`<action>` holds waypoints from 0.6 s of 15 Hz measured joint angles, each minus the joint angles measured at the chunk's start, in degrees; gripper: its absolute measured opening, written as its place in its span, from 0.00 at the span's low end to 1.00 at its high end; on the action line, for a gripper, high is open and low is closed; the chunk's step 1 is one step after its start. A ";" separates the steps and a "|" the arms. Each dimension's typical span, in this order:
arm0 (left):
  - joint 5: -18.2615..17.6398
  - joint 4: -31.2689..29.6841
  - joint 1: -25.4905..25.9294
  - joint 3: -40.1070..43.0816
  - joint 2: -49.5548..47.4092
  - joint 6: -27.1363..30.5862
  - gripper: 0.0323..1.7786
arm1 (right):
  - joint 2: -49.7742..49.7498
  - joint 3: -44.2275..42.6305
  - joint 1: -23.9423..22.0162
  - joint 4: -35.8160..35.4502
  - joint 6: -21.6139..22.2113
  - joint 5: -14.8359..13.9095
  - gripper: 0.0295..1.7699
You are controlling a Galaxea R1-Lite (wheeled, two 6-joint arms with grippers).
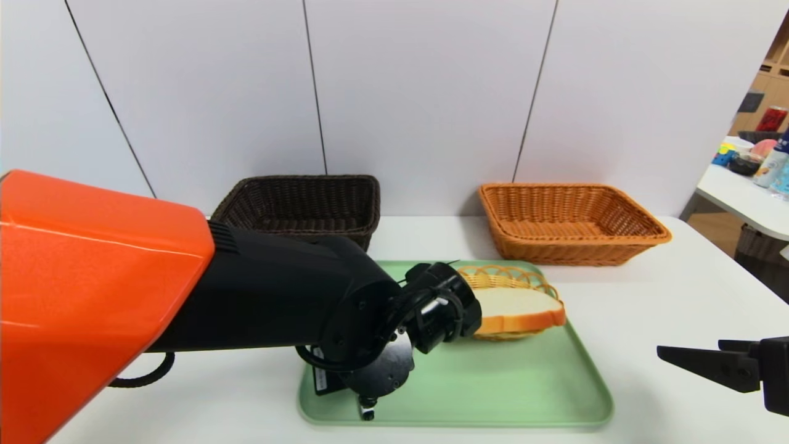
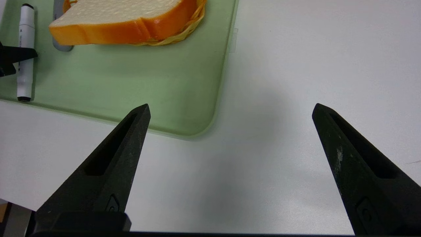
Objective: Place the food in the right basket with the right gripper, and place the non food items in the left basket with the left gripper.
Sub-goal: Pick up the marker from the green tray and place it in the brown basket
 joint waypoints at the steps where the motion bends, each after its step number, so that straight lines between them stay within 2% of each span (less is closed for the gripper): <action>1: 0.15 -0.02 0.05 -0.22 -0.37 0.09 0.08 | -0.13 0.04 0.00 0.00 0.00 0.02 0.96; 5: 2.27 0.04 0.09 -0.67 -1.88 0.50 0.08 | -0.57 0.06 -0.05 0.00 0.01 -0.09 0.96; 9: 2.77 0.26 0.09 -0.77 -4.89 1.77 0.08 | -0.96 0.01 -0.10 0.02 0.04 -0.09 0.96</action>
